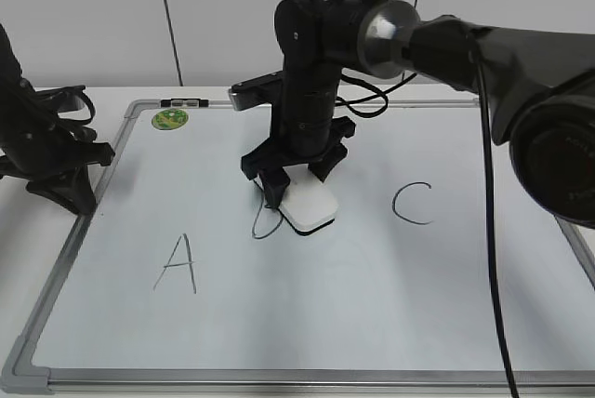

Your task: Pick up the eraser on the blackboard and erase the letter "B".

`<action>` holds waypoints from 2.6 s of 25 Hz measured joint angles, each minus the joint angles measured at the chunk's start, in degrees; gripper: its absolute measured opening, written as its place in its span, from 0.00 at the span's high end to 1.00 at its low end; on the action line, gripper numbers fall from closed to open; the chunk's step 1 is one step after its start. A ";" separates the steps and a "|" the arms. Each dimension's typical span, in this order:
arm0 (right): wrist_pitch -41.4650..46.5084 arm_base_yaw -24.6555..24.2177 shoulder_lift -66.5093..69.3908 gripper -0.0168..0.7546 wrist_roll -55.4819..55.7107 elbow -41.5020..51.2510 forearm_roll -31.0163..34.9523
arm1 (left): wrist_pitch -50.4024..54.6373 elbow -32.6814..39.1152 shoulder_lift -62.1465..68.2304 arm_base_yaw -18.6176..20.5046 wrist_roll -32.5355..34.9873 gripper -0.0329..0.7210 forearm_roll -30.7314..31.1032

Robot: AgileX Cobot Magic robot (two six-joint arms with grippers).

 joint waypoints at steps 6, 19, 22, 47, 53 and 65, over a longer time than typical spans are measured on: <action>0.12 2.02 0.13 0.29 0.34 -0.34 -2.27 | 0.00 0.00 0.00 0.00 0.00 0.92 0.00; -0.05 10.36 0.30 0.29 0.68 -0.34 -3.36 | 0.00 0.00 0.00 0.00 0.00 0.92 0.00; -0.05 10.48 0.30 0.29 1.41 -0.34 -3.83 | 0.00 0.00 0.00 0.00 0.00 0.92 0.00; -0.33 -1.55 0.39 0.29 5.38 -0.49 -5.65 | 0.00 0.00 0.00 0.00 0.00 0.92 0.00; -0.08 -2.17 -0.79 0.29 4.98 -0.49 -5.81 | 0.00 0.00 0.00 0.00 0.00 0.92 0.00; 0.28 -2.81 -20.34 0.29 3.05 5.27 -8.83 | -0.10 0.00 0.09 0.00 0.00 0.92 0.00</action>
